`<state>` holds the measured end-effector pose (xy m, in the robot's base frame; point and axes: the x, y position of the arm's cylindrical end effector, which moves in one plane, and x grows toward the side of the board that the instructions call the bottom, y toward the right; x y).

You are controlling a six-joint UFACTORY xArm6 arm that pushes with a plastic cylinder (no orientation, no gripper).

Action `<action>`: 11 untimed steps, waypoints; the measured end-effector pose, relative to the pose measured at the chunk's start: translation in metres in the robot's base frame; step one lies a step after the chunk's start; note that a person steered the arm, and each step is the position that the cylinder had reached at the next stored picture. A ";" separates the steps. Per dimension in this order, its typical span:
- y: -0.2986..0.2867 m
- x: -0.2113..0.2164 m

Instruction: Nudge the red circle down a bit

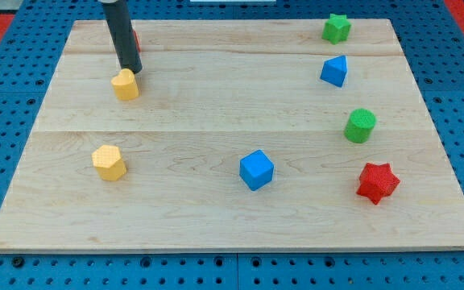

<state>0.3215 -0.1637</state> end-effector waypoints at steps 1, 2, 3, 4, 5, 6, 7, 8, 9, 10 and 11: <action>0.000 0.024; -0.002 0.026; -0.024 0.010; -0.087 0.003; -0.112 -0.037; -0.088 -0.081; -0.060 -0.090; -0.021 -0.089; -0.013 -0.080; -0.012 -0.071; -0.012 -0.066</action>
